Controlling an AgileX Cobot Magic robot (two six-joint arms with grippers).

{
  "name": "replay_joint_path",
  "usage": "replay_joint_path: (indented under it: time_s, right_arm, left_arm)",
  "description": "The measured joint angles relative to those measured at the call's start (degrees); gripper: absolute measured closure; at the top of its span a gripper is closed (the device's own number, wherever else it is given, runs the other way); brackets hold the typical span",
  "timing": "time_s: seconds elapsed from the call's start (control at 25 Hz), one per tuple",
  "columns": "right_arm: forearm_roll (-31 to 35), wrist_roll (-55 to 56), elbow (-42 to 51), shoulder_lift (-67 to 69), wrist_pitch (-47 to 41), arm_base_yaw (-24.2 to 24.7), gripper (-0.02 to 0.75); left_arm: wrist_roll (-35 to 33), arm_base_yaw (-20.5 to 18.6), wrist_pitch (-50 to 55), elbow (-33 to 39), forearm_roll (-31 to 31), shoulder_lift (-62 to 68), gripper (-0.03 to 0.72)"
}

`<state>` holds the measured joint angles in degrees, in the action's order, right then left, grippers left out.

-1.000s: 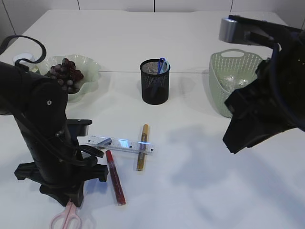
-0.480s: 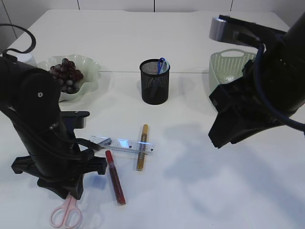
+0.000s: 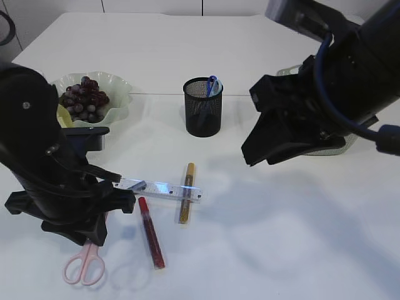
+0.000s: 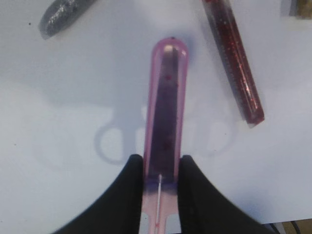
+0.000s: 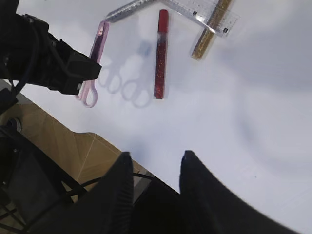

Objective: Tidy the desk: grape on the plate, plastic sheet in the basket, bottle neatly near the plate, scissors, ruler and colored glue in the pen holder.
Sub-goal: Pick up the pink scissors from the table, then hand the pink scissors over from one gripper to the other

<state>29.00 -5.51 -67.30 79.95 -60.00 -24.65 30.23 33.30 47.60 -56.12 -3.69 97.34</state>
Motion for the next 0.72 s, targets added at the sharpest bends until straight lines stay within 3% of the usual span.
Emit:
replay_joint_path:
  time_s: [0.72]
  right_arm:
    - [12.5,-4.1,0.0,0.1,6.8,0.0,0.465]
  left_arm:
    - [0.0,0.0,0.0,0.1,0.2,-9.1,0.545]
